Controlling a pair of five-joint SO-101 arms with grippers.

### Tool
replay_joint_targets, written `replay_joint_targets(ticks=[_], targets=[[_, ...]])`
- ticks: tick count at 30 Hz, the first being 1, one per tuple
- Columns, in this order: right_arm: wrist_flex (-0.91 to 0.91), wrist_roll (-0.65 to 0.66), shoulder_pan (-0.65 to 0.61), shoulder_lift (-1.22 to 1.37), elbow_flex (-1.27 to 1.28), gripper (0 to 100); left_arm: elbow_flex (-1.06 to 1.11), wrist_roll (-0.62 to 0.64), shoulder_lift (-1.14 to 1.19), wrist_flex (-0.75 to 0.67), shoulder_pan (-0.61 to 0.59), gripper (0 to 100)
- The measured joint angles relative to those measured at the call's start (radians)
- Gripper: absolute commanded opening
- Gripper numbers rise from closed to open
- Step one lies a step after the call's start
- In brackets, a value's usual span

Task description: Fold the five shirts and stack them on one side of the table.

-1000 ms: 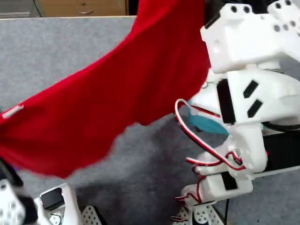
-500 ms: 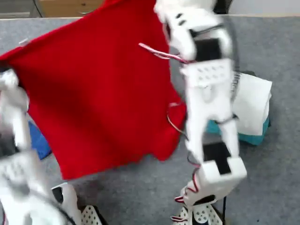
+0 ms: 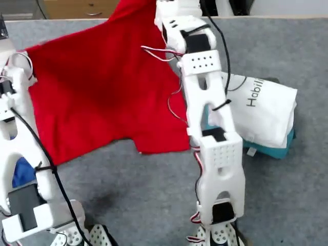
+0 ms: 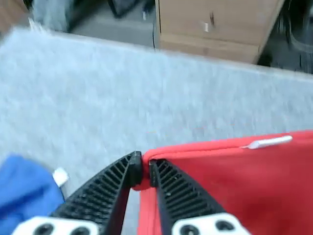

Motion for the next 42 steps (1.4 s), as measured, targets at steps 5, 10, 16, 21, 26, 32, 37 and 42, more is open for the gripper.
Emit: replay_joint_targets(ticks=[5, 10, 16, 21, 26, 32, 37, 42], targets=[[0.249, 0.089, 0.0, 0.055, -0.183, 1.3, 0.081, -0.063, -0.071, 0.14, 0.006, 3], [0.485, 0.209, 0.002, 0.107, -0.284, 1.3, 0.35, -0.203, -0.245, 0.161, 0.014, 3], [0.783, 0.334, -0.005, 0.155, -0.381, 1.3, 0.783, -0.244, -0.42, -0.008, -0.034, 3], [0.95, 0.354, -0.002, 0.241, -0.446, 1.3, 0.941, -0.284, -0.427, -0.112, -0.071, 3], [0.964, 0.358, 0.011, 0.255, -0.46, 1.3, 0.879, -0.347, -0.374, 0.018, -0.101, 3], [0.965, 0.4, 0.003, 0.253, -0.456, 1.3, 0.836, -0.425, -0.365, 0.106, -0.123, 3], [0.965, 0.451, 0.0, 0.19, -0.282, 1.3, 0.836, -0.451, -0.365, 0.114, -0.14, 3], [0.962, 0.491, 0.0, 0.008, 0.051, 1.3, 0.836, -0.486, -0.365, 0.115, -0.141, 3]])
